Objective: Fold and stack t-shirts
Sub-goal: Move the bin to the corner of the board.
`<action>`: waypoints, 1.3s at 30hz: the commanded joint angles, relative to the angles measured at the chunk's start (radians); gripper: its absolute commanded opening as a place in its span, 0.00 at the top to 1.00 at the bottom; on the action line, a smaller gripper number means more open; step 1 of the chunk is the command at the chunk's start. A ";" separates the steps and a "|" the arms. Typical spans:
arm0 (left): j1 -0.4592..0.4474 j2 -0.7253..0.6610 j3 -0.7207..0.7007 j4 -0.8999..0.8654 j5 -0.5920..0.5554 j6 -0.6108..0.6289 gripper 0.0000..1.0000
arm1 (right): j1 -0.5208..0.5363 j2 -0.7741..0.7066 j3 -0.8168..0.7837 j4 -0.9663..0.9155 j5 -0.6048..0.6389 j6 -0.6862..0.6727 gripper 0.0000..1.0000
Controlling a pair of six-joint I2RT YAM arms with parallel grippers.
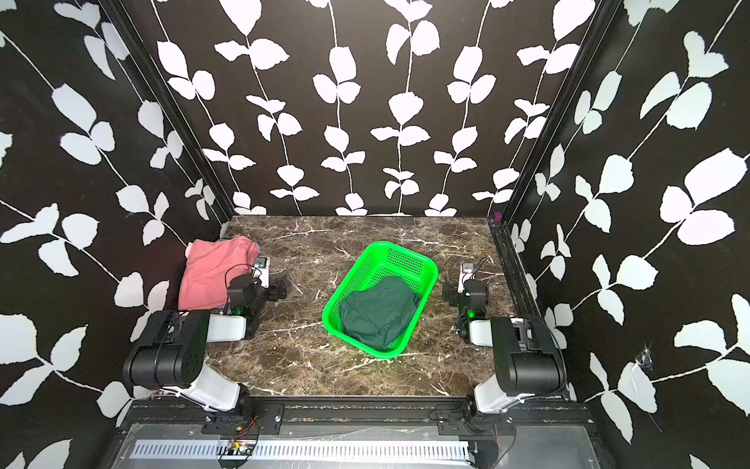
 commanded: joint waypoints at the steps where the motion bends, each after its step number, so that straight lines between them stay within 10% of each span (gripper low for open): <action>1: -0.003 -0.016 -0.003 -0.005 -0.005 -0.007 0.01 | 0.004 -0.009 0.011 0.028 0.003 0.000 0.01; 29: -0.002 -0.024 0.016 -0.024 -0.028 -0.010 0.01 | 0.007 -0.021 0.029 0.012 -0.022 -0.014 0.01; 34: -0.001 0.001 0.670 -1.195 -0.230 -0.143 0.01 | 0.105 -0.208 0.437 -0.814 0.238 0.024 0.01; 39: -0.007 -0.027 0.841 -1.405 0.071 -0.181 0.01 | 0.109 -0.195 0.706 -1.164 -0.065 0.159 0.01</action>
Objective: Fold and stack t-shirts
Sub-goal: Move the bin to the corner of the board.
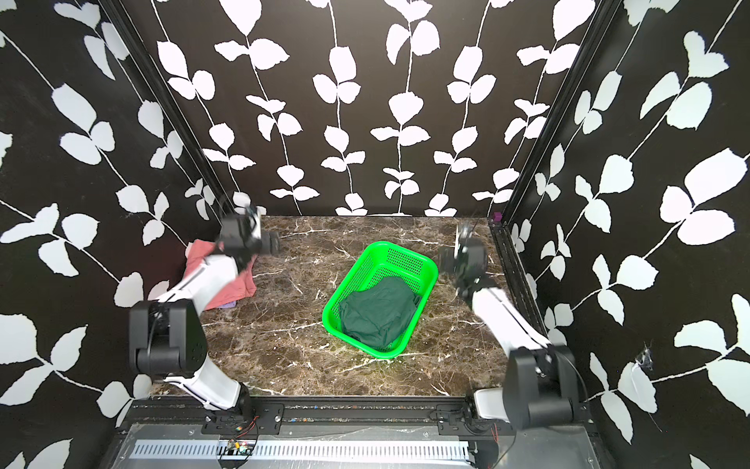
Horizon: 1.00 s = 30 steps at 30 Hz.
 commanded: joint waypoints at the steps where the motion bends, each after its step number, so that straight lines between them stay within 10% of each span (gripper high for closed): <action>1: -0.016 -0.097 -0.014 -0.349 0.149 -0.114 0.01 | 0.008 0.030 0.131 -0.381 -0.135 0.123 0.01; 6: -0.111 -0.119 0.123 -0.582 0.304 -0.042 0.01 | 0.031 0.125 0.265 -0.555 -0.279 0.280 0.01; 10: -0.338 -0.109 0.179 -0.773 -0.124 0.154 0.01 | 0.114 0.150 0.285 -0.569 -0.303 0.281 0.01; 14: -0.332 -0.115 0.137 -0.823 -0.131 0.048 0.01 | 0.126 0.219 0.289 -0.584 -0.433 0.326 0.01; 19: -0.321 -0.073 0.141 -1.008 -0.494 -0.302 0.01 | 0.165 0.278 0.271 -0.609 -0.373 0.349 0.01; 22: -0.296 -0.064 0.096 -0.979 -0.454 -0.306 0.01 | 0.166 0.325 0.226 -0.597 -0.383 0.373 0.01; 26: -0.293 0.008 0.103 -1.017 -0.449 -0.337 0.26 | 0.181 0.350 0.182 -0.628 -0.271 0.431 0.01; 30: -0.294 0.069 0.118 -1.021 -0.395 -0.350 0.21 | 0.227 0.310 0.170 -0.635 -0.158 0.393 0.01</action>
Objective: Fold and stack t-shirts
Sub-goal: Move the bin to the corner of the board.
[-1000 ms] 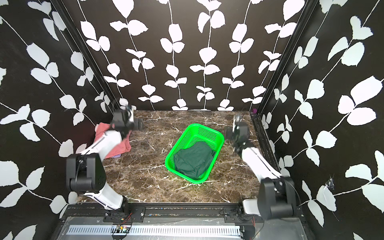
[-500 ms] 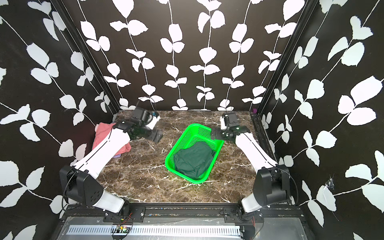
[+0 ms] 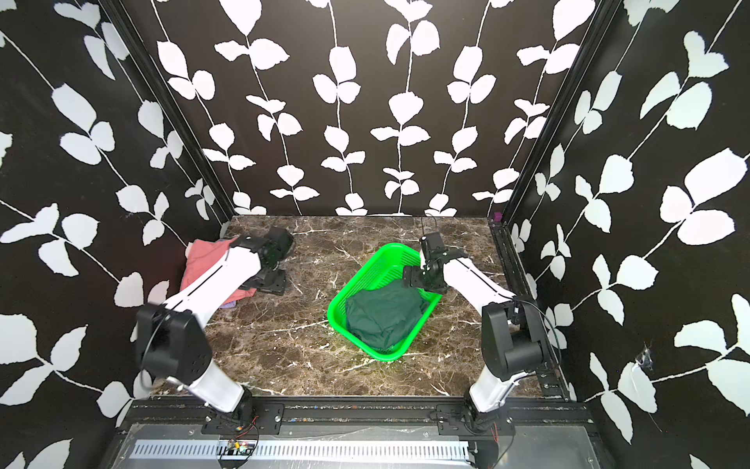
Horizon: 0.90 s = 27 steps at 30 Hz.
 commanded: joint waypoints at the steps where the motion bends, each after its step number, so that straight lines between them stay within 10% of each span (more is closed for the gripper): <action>1: 0.000 0.018 0.012 -0.027 0.044 -0.036 0.20 | 0.054 -0.043 -0.004 -0.064 0.168 -0.029 0.01; 4: -0.001 0.025 0.028 0.005 0.091 -0.022 0.20 | 0.123 -0.060 0.074 -0.185 0.348 -0.054 0.01; 9: 0.000 0.082 0.099 0.007 0.133 0.008 0.19 | 0.129 -0.109 0.167 -0.346 0.304 -0.007 0.01; 17: -0.002 0.135 0.159 0.006 0.187 0.048 0.23 | 0.151 -0.301 -0.065 -0.482 0.398 0.226 0.01; 27: -0.002 0.199 0.267 -0.040 0.214 0.124 0.25 | 0.136 -0.339 -0.395 -0.006 0.235 0.315 0.08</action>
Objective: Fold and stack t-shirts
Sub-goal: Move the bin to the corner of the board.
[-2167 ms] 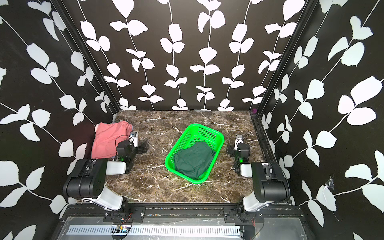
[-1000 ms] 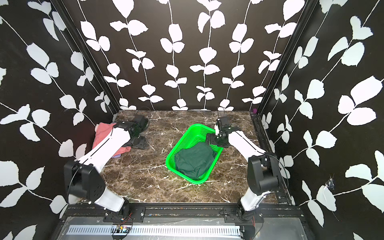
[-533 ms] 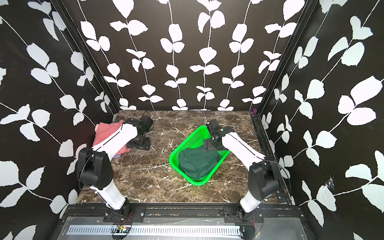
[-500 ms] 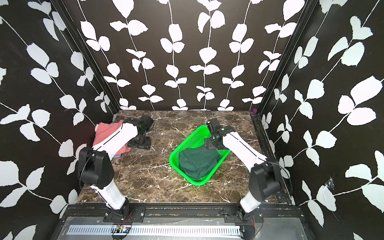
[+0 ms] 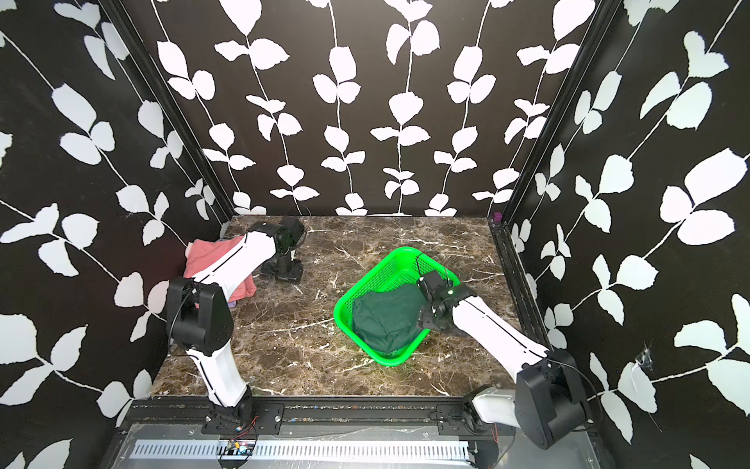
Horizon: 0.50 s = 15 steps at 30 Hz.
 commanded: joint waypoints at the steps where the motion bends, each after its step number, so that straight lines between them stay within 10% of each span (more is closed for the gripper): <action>1: -0.001 0.002 0.036 -0.044 0.020 0.041 0.25 | -0.012 0.058 -0.018 0.188 -0.050 0.021 0.14; 8: -0.001 0.014 0.056 -0.050 0.036 0.040 0.26 | -0.050 0.325 0.217 0.098 -0.009 -0.118 1.00; 15: -0.001 -0.003 0.009 -0.029 0.060 0.018 0.28 | -0.165 0.476 0.478 0.025 0.114 -0.304 1.00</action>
